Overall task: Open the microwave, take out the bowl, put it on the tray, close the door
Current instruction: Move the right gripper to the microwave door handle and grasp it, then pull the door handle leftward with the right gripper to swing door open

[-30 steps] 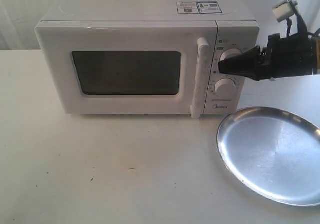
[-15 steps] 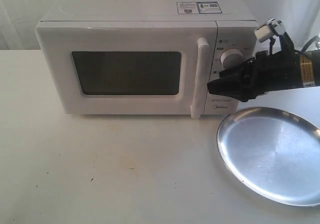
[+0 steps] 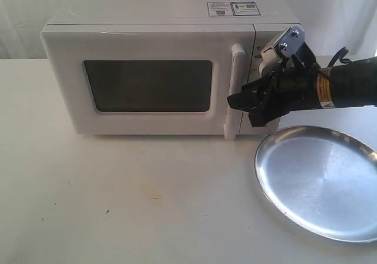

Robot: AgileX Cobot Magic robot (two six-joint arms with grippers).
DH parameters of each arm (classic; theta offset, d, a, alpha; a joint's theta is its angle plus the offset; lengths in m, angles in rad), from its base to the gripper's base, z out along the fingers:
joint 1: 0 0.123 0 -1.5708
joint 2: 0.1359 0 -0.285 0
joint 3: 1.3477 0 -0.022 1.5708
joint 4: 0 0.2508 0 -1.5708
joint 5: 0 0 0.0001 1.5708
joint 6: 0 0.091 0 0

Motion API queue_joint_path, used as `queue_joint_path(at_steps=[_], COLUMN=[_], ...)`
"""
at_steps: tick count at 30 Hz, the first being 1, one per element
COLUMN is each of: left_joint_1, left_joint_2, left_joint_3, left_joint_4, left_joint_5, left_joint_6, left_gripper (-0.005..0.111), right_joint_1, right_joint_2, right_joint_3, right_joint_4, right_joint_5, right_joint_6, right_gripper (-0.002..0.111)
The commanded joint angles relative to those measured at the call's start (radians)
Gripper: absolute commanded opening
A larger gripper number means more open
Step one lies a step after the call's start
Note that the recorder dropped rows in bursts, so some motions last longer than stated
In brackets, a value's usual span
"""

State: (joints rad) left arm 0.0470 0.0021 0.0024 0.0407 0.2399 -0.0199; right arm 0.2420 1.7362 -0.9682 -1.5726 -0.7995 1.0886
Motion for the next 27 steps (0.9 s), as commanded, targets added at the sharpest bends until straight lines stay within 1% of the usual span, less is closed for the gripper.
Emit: queue_joint_path(at_steps=[1,7,8,10,13,14,21,27], left_joint_1=[-0.003,-0.003,-0.003,-0.003,-0.003,-0.003,-0.003,-0.003], left_joint_2=[-0.002,-0.002,-0.002,-0.002,-0.002,-0.002,-0.002,-0.002], left_joint_3=[-0.002,-0.002,-0.002,-0.002,-0.002,-0.002,-0.002,-0.002], left_joint_4=[-0.01,-0.01,-0.01,-0.01,-0.01,-0.01,-0.01,-0.01], left_joint_5=[0.006,0.006,0.006,0.006,0.006,0.006,0.006,0.006], left_joint_6=[-0.002,-0.002,-0.002,-0.002,-0.002,-0.002,-0.002,-0.002], left_gripper=[0.0,0.0,0.0,0.0,0.0,0.0,0.0,0.0], right_joint_1=[0.038,0.111,0.126,0.15,0.17,0.171,0.173,0.179], right_joint_2=[0.001,0.001,0.001,0.001,0.001,0.001,-0.001,-0.003], right_joint_3=[-0.031,-0.031,-0.031,-0.031,-0.031,-0.031,-0.031,-0.031], right_joint_4=[0.066,0.078,0.08,0.087,0.097,0.097,0.046,0.043], right_joint_5=[-0.187,-0.124,-0.109,-0.085,-0.068,-0.068,-0.098,-0.293], right_joint_6=[-0.061,-0.135,-0.153,-0.178,-0.191,-0.191,-0.185,-0.141], right_gripper=[0.03,0.03,0.029,0.021,0.001,0.0,0.0,0.0])
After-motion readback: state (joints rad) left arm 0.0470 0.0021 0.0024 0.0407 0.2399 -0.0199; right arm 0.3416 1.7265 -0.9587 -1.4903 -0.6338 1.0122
